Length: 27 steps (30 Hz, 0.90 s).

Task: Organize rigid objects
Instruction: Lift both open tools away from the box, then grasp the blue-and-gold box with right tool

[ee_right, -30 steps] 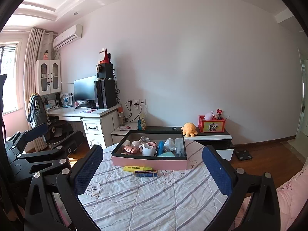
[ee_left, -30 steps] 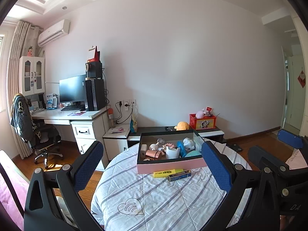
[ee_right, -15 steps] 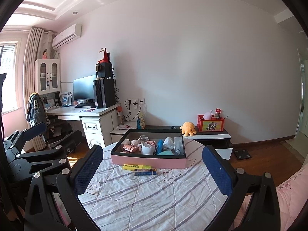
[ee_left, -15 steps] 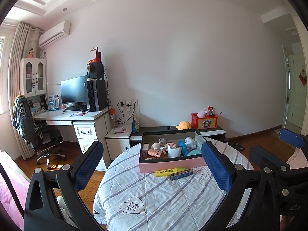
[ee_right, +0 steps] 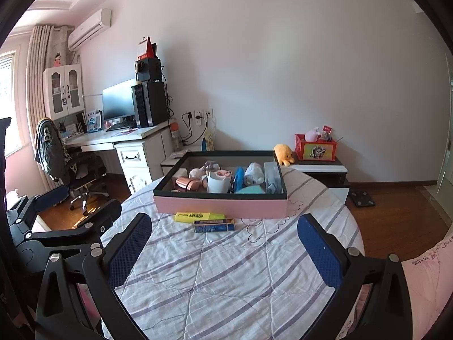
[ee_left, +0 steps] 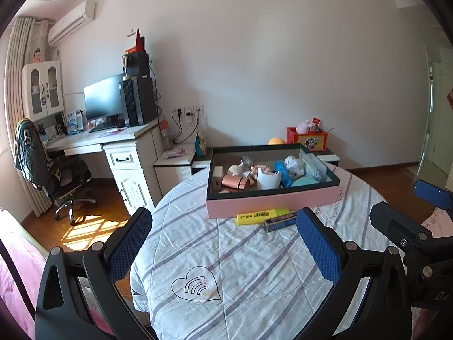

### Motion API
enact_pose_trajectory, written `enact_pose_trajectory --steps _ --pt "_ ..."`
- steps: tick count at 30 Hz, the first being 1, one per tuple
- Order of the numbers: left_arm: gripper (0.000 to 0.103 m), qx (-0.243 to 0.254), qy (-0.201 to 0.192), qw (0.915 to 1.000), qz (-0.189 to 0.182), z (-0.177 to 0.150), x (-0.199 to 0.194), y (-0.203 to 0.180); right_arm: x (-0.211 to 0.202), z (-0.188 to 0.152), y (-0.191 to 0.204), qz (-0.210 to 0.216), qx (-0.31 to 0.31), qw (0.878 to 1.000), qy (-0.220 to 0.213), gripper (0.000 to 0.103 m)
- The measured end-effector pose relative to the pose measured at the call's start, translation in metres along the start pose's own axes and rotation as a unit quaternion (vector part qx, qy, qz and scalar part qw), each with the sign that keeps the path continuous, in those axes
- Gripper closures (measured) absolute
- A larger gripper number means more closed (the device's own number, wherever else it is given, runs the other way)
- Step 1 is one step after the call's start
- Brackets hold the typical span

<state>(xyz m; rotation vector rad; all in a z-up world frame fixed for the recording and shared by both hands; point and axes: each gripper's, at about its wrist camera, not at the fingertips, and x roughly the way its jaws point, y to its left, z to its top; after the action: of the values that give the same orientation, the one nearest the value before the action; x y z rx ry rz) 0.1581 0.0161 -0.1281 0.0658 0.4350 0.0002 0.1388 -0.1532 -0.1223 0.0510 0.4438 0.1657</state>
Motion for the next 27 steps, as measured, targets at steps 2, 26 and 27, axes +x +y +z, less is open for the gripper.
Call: enact_pose_trajectory --steps 2,26,27 --pt "0.000 -0.002 0.022 0.9997 -0.004 -0.007 0.018 0.004 0.019 -0.005 0.000 0.008 0.006 1.000 0.023 0.000" --pt "0.000 -0.034 0.148 0.9884 0.003 -0.045 0.142 0.059 0.243 -0.028 0.014 -0.020 -0.004 0.970 0.241 0.000" --pt "0.000 -0.033 0.152 0.9879 0.001 -0.044 0.144 0.057 0.243 -0.027 0.013 -0.011 -0.009 0.971 0.238 0.000"
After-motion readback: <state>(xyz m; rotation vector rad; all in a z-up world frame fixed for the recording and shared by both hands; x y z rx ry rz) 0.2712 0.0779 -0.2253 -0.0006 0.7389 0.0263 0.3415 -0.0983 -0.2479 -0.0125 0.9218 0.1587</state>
